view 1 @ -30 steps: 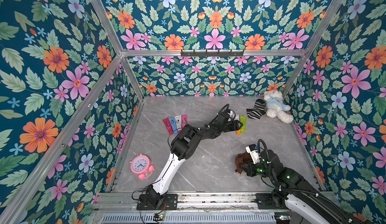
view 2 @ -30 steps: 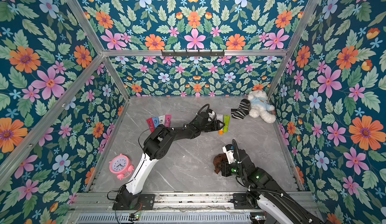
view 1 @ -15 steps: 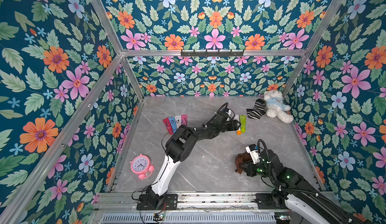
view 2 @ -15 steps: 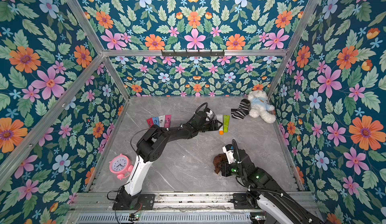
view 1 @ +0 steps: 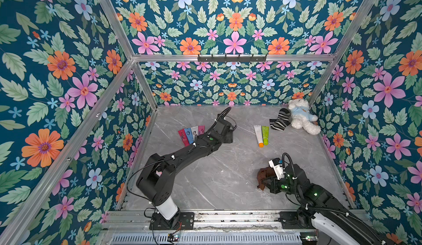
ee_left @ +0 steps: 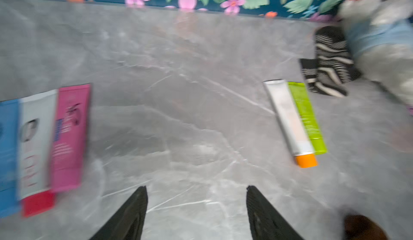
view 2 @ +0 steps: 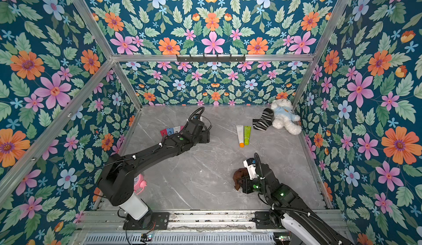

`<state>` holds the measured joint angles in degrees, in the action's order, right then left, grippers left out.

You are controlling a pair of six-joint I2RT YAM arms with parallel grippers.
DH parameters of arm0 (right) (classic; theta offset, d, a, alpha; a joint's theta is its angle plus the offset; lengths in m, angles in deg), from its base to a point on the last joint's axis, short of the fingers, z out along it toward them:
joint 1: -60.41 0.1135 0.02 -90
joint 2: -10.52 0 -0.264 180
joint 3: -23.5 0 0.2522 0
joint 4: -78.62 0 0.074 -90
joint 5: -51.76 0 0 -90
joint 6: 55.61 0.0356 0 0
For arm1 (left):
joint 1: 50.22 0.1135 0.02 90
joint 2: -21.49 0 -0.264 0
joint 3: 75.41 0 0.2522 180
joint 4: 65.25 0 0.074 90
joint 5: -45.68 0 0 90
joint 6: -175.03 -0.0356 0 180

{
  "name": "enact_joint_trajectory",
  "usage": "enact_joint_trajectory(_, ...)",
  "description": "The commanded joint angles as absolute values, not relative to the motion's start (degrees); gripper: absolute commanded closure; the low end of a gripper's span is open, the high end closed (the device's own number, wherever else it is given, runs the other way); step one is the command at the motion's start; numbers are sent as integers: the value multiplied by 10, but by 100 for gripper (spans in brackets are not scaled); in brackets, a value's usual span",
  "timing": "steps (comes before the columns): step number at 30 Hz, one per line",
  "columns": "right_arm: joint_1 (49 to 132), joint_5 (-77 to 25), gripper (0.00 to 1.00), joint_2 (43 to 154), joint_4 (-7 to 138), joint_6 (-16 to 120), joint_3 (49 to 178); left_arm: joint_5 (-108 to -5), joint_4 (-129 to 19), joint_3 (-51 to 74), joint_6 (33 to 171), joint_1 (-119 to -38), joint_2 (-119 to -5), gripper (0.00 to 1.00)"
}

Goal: Wipe the surface of the toothpaste tube
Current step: Adjust the toothpaste at the center of the board, then move the toothpaste to the center of the board.

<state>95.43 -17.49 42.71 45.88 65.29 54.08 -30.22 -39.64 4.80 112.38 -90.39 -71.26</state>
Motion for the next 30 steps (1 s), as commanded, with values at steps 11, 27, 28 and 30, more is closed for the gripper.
enact_joint_trajectory(11, 955, -171, 100, 430, 473, 648, 541, -301, -363, 20, 1059, -757, -738, 31)
enact_joint_trajectory(27, 955, -169, 100, 433, 474, 648, 541, -336, -378, 56, 1052, -734, -838, 46)
enact_joint_trajectory(28, 955, -169, 100, 432, 474, 647, 541, -339, -380, 55, 1052, -733, -842, 46)
enact_joint_trajectory(30, 955, -169, 100, 432, 475, 647, 541, -347, -386, 57, 1051, -731, -852, 46)
